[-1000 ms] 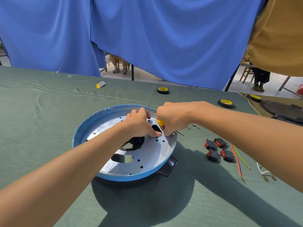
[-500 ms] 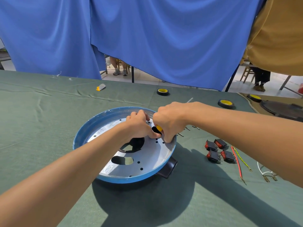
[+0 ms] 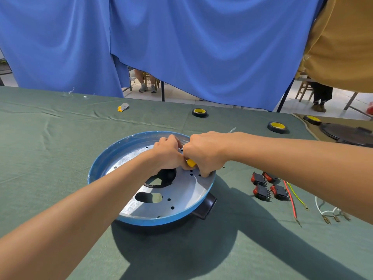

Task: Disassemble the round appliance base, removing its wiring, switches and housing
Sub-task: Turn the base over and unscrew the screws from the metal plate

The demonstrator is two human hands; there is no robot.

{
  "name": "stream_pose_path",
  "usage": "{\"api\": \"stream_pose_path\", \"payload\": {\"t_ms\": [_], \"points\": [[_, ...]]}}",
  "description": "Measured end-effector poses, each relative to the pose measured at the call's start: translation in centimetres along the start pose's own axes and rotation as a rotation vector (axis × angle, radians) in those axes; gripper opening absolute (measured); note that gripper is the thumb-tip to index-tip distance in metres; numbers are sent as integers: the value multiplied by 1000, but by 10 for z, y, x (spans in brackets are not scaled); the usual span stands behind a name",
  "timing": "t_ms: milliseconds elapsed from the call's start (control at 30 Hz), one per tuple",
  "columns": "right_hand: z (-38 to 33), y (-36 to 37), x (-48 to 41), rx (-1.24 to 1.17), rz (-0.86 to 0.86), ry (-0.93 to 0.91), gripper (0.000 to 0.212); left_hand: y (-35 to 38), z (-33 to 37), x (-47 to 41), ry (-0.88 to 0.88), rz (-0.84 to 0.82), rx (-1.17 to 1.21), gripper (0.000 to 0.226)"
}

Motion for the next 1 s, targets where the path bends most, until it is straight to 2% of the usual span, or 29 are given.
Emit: {"api": "stream_pose_path", "payload": {"t_ms": [100,300,467,567,633,800,900,1000], "points": [[6,4,0,-131,-28,33,27,0,0,2,-2,1,5,76],[3,-1,0,-242,-61,-13,16,-1,2,4,4,2,1,74],[26,-53,19,-679,269,141,13,-1,2,6,3,-30,-15,82],[35,-72,34,-1030,424,140,24,-1,2,7,-12,-35,-37,81],[40,-75,42,-1137,478,142,32,-1,3,8,-12,-32,-46,80],[55,-62,53,-873,519,350,55,-1,3,8,-8,-29,-39,80],[57,-59,59,-724,686,409,46,-1,3,7,-12,-34,-47,82],[57,-52,60,-706,738,428,38,-1,3,7,-15,-34,-41,81]]}}
Point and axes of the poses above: each hand's wrist, its own x-axis away from the middle knuckle, its own y-axis out of the palm, z = x × y, the point moved 6 cm from there along -x, towards the middle knuckle
